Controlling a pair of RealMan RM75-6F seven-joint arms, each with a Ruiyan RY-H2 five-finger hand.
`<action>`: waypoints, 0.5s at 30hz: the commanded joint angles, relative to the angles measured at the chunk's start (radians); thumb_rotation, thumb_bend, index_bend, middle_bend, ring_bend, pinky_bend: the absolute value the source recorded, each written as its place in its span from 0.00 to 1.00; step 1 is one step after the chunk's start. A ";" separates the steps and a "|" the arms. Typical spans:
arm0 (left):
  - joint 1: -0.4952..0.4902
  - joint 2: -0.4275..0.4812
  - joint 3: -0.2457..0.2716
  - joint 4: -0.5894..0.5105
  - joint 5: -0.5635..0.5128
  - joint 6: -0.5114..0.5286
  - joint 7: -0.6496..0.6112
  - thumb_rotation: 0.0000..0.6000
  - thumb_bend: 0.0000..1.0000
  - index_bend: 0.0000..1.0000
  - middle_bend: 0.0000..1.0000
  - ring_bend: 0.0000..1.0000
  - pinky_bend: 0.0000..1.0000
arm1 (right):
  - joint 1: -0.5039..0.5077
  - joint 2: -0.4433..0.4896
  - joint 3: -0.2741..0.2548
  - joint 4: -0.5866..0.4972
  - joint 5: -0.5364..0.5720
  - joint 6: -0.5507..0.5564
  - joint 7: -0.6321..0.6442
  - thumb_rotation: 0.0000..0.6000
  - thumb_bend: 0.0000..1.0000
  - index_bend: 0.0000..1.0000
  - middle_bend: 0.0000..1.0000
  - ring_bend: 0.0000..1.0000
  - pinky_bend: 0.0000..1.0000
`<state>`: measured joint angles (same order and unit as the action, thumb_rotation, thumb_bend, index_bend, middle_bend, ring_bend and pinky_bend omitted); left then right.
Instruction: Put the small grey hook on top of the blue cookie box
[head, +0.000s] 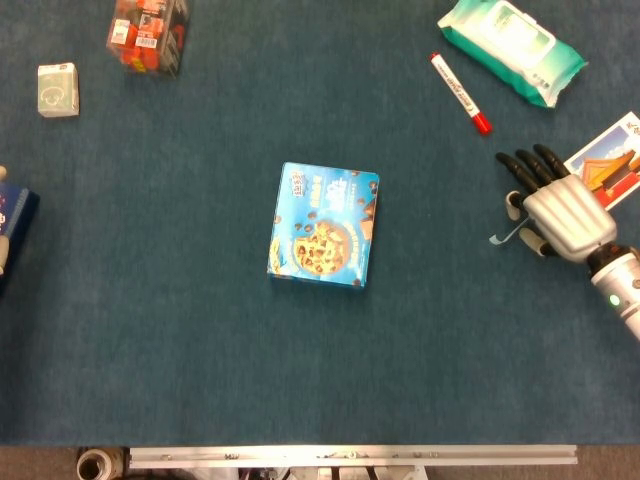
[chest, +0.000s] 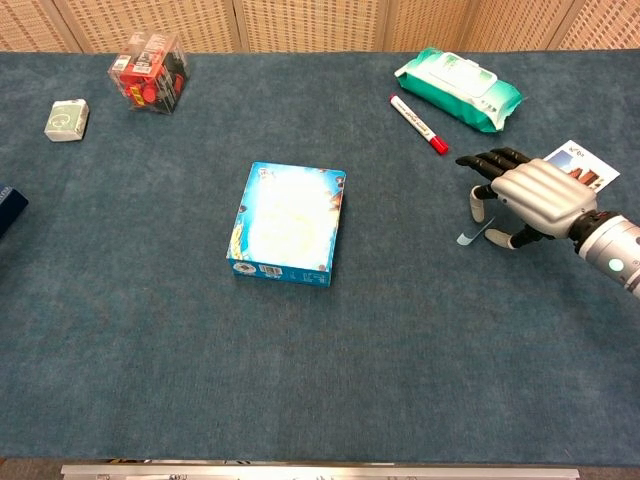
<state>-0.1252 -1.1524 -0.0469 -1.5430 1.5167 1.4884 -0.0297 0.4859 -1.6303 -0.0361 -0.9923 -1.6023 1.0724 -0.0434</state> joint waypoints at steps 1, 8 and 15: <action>0.001 0.000 0.000 0.001 0.000 0.000 -0.002 1.00 0.37 0.19 0.34 0.32 0.23 | 0.003 0.005 -0.001 -0.005 0.002 -0.006 -0.004 1.00 0.33 0.51 0.06 0.00 0.00; 0.002 -0.001 0.000 0.004 -0.001 0.001 -0.005 1.00 0.37 0.19 0.34 0.32 0.23 | 0.007 0.008 0.005 -0.015 0.017 -0.014 -0.012 1.00 0.35 0.51 0.09 0.00 0.00; 0.001 -0.003 -0.001 0.009 -0.004 -0.003 -0.007 1.00 0.37 0.19 0.34 0.32 0.23 | 0.011 0.014 0.002 -0.021 0.023 -0.026 -0.022 1.00 0.37 0.52 0.09 0.00 0.00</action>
<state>-0.1240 -1.1552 -0.0475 -1.5343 1.5130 1.4853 -0.0368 0.4967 -1.6164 -0.0344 -1.0136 -1.5791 1.0464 -0.0650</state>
